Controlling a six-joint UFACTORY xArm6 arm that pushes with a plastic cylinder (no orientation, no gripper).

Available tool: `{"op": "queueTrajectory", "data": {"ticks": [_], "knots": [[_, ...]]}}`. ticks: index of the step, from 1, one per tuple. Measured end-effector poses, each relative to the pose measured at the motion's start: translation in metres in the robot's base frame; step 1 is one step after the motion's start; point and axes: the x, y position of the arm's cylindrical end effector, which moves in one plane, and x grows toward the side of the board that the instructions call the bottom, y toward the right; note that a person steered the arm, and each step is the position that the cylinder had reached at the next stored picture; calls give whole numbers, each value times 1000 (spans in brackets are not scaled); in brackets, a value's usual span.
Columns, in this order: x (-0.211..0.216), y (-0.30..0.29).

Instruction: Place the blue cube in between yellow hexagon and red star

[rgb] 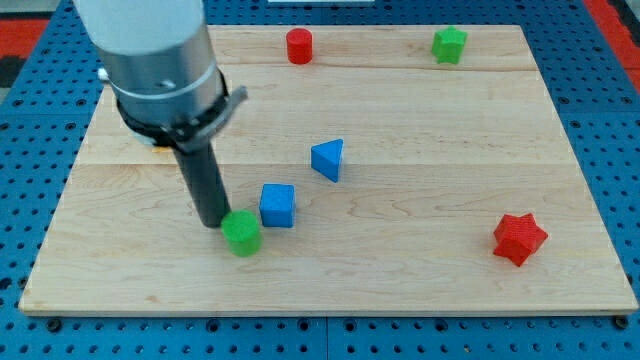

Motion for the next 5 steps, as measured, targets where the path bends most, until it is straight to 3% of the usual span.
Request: {"op": "queueTrajectory", "data": {"ticks": [2,5], "knots": [[18,62],[-1,63]]}}
